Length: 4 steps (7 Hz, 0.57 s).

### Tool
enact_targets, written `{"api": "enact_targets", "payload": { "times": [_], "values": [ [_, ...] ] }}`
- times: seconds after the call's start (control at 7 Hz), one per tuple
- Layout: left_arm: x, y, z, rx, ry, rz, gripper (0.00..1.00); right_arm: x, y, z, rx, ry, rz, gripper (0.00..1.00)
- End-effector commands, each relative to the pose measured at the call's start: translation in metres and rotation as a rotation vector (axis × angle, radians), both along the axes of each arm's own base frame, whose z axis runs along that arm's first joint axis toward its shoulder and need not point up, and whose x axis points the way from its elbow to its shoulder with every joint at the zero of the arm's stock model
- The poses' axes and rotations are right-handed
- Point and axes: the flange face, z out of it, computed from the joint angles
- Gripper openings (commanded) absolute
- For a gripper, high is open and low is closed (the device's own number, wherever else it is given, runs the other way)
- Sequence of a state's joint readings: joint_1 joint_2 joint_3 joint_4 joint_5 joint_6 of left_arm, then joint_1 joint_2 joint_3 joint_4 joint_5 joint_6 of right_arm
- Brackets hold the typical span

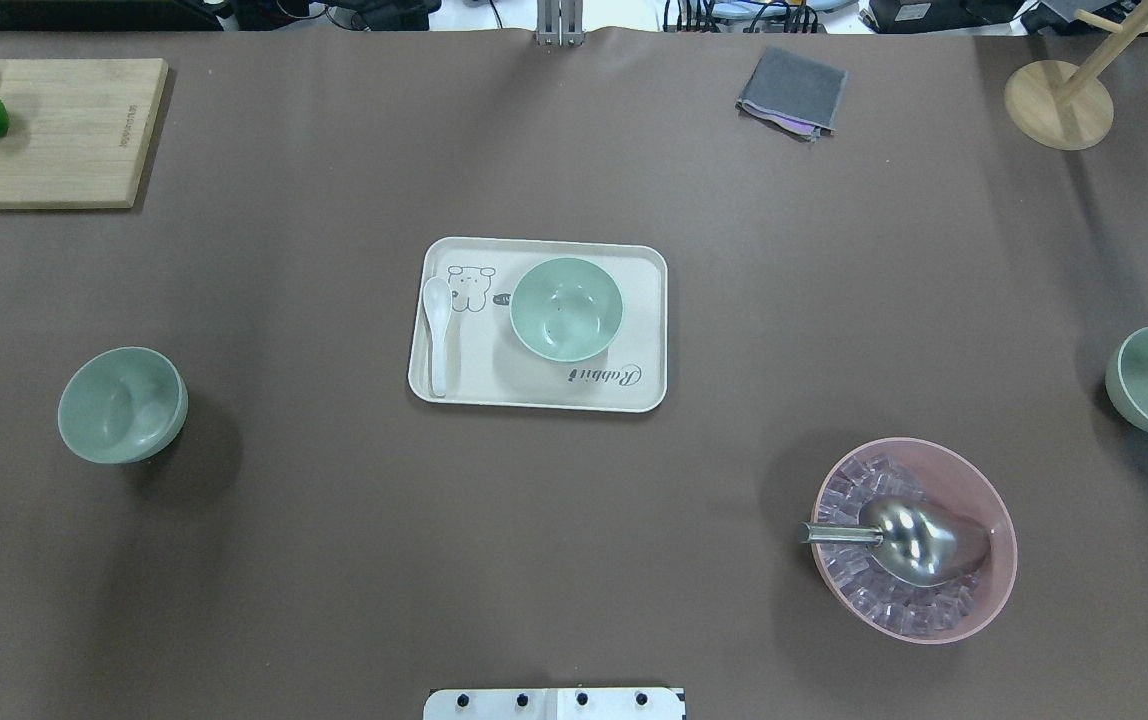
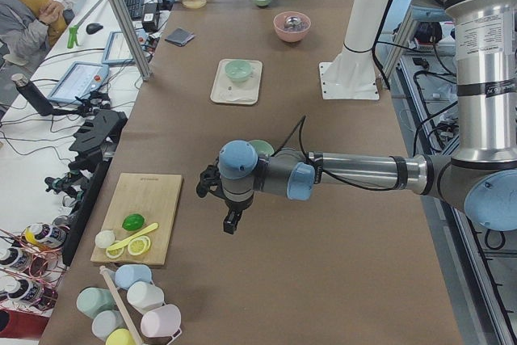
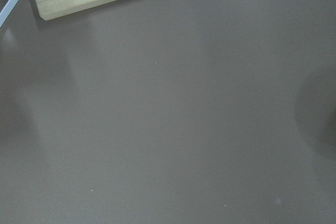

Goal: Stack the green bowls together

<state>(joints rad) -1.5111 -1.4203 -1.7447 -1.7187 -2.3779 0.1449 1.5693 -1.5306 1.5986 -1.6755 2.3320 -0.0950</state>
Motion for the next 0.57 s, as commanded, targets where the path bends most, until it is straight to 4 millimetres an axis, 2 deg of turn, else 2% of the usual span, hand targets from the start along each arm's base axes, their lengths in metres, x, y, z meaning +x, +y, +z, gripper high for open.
{"api": "enact_targets", "payload": {
  "times": [0.0, 0.14, 0.43],
  "values": [
    [-0.004, 0.002, 0.007, -0.002, -0.034, -0.006, 0.98, -0.002, 0.001, -0.001, -0.004, -0.023, 0.003, 1.00],
    [-0.002, 0.000, 0.004, -0.001, -0.032, -0.007, 0.98, -0.005, -0.002, -0.001, 0.006, -0.045, 0.002, 1.00],
    [-0.002, -0.002, -0.005, 0.017, -0.030, -0.009, 0.98, -0.008, 0.011, 0.009, 0.006, -0.090, 0.004, 1.00]
  ]
}}
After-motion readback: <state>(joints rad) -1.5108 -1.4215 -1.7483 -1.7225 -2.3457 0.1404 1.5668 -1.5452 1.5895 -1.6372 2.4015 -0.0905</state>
